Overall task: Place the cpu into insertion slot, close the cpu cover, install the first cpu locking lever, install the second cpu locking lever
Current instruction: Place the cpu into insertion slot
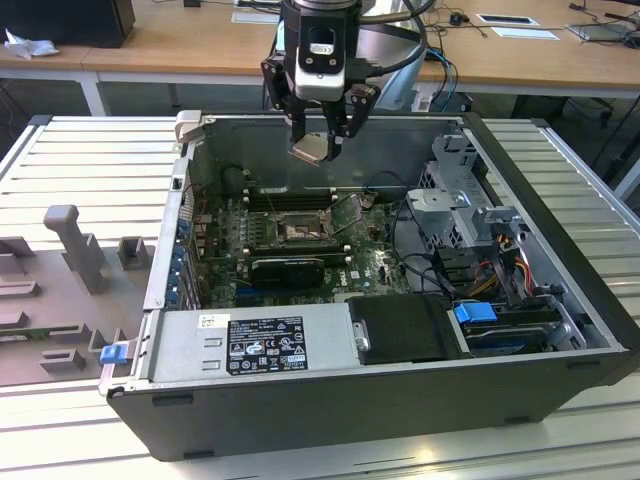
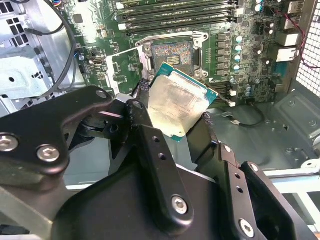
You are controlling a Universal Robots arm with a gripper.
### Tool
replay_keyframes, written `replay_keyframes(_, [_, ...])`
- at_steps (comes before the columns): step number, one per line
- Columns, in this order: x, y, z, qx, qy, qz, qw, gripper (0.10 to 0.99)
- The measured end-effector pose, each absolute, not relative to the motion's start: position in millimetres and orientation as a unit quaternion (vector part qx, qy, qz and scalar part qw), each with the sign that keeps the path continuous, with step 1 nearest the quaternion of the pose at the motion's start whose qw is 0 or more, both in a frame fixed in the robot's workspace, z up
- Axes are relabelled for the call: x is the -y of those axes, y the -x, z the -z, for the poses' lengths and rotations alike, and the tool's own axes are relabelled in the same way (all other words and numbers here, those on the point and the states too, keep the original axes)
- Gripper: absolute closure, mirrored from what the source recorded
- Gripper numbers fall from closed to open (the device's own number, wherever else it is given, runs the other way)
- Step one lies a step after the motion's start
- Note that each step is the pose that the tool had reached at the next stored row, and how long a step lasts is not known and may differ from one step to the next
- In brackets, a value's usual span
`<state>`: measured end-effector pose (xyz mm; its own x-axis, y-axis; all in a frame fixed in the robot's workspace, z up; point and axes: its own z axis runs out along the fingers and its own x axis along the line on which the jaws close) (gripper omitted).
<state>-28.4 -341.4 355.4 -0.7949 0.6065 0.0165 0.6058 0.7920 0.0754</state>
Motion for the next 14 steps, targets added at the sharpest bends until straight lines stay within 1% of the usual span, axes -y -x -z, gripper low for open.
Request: replay_keyframes(14, [341.4,28.4,-354.4,-0.938,-0.344,-0.038,0.005,0.545])
